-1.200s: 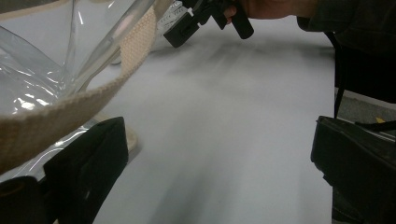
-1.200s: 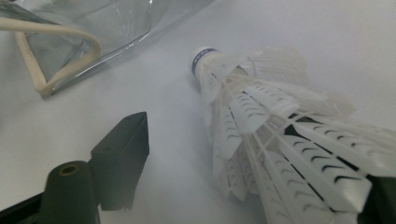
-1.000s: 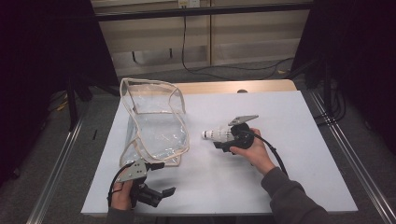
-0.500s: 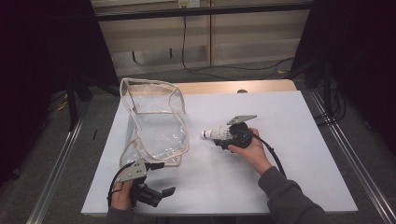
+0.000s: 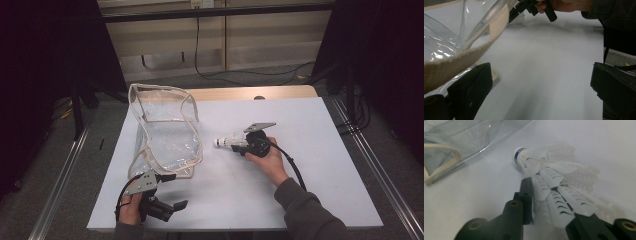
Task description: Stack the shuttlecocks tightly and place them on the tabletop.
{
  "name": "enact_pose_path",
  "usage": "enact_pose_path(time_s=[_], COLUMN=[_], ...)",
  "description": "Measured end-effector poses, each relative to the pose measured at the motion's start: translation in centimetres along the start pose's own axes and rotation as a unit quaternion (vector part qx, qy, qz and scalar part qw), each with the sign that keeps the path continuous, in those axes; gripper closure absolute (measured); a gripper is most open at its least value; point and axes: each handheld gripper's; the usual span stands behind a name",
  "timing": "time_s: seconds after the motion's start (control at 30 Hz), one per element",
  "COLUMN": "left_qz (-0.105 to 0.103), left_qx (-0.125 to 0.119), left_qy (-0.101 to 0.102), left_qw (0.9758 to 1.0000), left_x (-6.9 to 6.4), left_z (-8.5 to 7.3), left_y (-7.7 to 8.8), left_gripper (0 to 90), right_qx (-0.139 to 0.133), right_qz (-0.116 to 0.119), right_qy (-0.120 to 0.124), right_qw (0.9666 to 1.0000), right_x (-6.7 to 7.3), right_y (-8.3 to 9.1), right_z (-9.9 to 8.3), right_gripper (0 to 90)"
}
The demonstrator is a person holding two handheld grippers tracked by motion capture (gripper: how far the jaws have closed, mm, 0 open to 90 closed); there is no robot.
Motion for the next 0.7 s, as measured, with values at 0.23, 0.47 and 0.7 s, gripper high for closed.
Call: enact_pose_path(time_s=[0.23,0.47,0.7], left_qz=[0.001,0.0,0.0], left_qx=[0.0,-0.001,0.001], left_qy=[0.001,0.001,-0.001], left_qw=[1.0,1.0,1.0], left_x=[-0.02,-0.01,0.02], left_z=[0.02,0.0,-0.01], left_y=[0.03,-0.02,0.01], left_gripper=[4.1,4.1,4.1], right_qx=[-0.003,0.002,0.002], right_qz=[0.001,0.004,0.009], right_qy=[0.0,0.003,0.005], right_qw=[1.0,1.0,0.9999], right_x=[0.04,-0.03,-0.05], right_y=[-0.04,-0.04,0.13], right_z=[0.01,0.02,0.09], right_gripper=[80.0,82.2,84.2])
Point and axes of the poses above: each handheld gripper's, and its own axes: y roughly backward along the jaws, z roughly out of its top, x roughly to its left, and after that the axes turned 15 degrees about -y, right-handed
